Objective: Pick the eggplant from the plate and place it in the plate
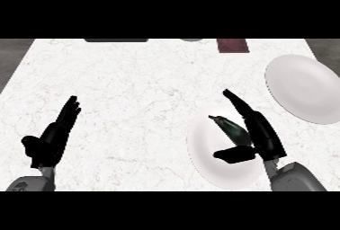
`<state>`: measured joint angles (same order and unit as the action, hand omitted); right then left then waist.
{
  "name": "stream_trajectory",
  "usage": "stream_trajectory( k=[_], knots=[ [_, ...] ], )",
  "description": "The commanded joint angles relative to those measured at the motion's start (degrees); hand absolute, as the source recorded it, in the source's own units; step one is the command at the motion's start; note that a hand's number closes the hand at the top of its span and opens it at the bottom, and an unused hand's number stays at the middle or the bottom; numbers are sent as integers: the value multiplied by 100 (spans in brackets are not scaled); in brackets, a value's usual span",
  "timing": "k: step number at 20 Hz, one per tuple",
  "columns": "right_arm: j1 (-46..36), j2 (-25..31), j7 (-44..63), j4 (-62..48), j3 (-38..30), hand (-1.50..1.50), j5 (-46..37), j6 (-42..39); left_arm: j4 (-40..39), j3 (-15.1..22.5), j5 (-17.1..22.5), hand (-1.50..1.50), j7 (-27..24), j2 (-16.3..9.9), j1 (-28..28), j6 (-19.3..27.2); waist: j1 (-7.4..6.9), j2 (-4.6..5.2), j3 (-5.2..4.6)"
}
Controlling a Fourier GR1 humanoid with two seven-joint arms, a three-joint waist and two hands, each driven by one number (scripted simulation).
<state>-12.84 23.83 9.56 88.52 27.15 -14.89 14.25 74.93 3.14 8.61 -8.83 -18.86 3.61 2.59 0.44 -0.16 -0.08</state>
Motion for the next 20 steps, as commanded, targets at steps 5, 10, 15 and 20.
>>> stream_trajectory(
  k=[5,10,15,20],
  knots=[
    [-846,882,1893,192,275,-150,-366,-1775,-32,-13,-13,0,-6,-26,50,-168,-103,13,-5],
    [-865,735,2527,295,155,-150,-132,-2601,-147,59,-232,0,-88,240,65,-4,-60,18,5],
    [-1062,516,2934,50,-40,-150,-379,-3136,282,-70,-183,0,49,163,-224,-164,-72,14,7],
    [-1066,170,3193,-344,299,-150,-1038,-3306,286,-50,-301,0,172,280,-78,-160,-90,23,7]
  ],
)
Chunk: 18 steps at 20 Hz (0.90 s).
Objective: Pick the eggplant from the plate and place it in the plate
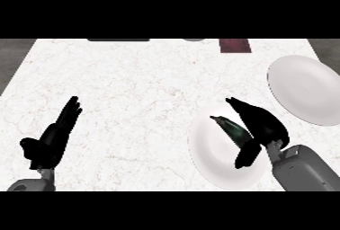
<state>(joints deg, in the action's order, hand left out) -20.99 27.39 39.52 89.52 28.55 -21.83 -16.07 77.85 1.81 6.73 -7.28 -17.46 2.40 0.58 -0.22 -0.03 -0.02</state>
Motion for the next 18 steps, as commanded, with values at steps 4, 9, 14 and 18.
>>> stream_trajectory(
  k=[4,9,14,18],
  knots=[
    [180,-34,-74,-103,-467,-150,-225,-856,29,-177,-144,0,70,139,38,-16,17,-2,2],
    [17,-740,-668,-1374,-267,-150,-1102,-352,-379,-221,-206,0,-170,283,165,-210,3,10,2],
    [-237,-769,-963,-1822,-495,-150,-1481,-618,-634,-251,-487,0,-648,366,-3,-206,-8,12,1],
    [-279,-1063,-965,-1968,-796,-150,-1896,-591,-293,-301,-561,0,-286,547,-62,-68,1,5,2]
  ],
)
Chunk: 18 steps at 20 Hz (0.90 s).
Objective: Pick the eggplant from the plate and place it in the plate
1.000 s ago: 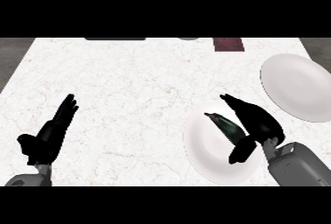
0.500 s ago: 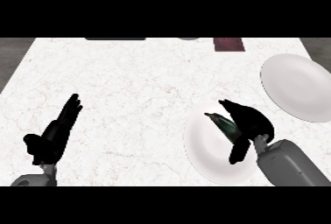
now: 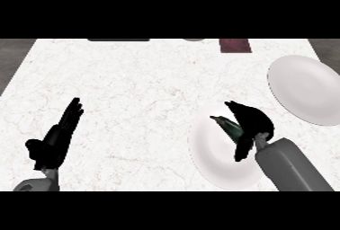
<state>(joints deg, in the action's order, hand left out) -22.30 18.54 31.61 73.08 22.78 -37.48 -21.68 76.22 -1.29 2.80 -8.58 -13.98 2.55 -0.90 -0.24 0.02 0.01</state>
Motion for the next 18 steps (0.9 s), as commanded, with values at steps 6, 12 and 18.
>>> stream_trajectory(
  k=[6,12,18],
  knots=[
    [60,-378,-1289,-1439,-34,150,-540,327,-151,-39,-211,0,-111,144,-6,-33,-18,13,1],
    [-257,-510,-1569,-1525,-269,150,-655,294,-54,-249,2,0,223,6,358,-275,-11,6,0],
    [-41,-465,-1751,-811,-119,150,-1106,828,138,-162,-140,0,404,152,229,-102,31,-12,-1]
  ],
)
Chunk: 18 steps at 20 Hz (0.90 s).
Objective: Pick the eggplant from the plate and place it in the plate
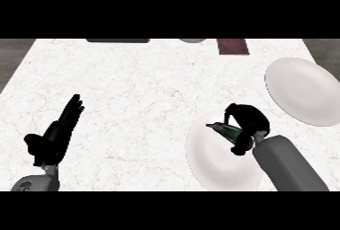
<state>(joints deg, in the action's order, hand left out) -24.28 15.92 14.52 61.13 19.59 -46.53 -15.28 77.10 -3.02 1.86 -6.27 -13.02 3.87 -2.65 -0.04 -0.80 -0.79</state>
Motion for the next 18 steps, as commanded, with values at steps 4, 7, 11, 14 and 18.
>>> stream_trajectory(
  k=[4,7,11,14,18],
  knots=[
    [1140,1840,-727,77,-1693,150,469,1193,83,-271,73,0,-19,-88,-254,143,598,0,103],
    [1378,2564,-973,-242,-2794,150,924,1678,85,-426,178,0,0,-155,-447,130,822,-32,125],
    [2069,3205,-2457,-753,-3888,150,1756,1996,232,-370,174,0,-86,-145,-450,68,511,25,114],
    [2594,3483,-3616,-1267,-4476,150,2116,2182,230,-220,44,0,3,-166,-298,20,301,54,103],
    [2530,3727,-4533,-2094,-5086,150,2420,2259,126,-50,-8,0,-51,-9,-180,-66,75,84,94]
  ],
)
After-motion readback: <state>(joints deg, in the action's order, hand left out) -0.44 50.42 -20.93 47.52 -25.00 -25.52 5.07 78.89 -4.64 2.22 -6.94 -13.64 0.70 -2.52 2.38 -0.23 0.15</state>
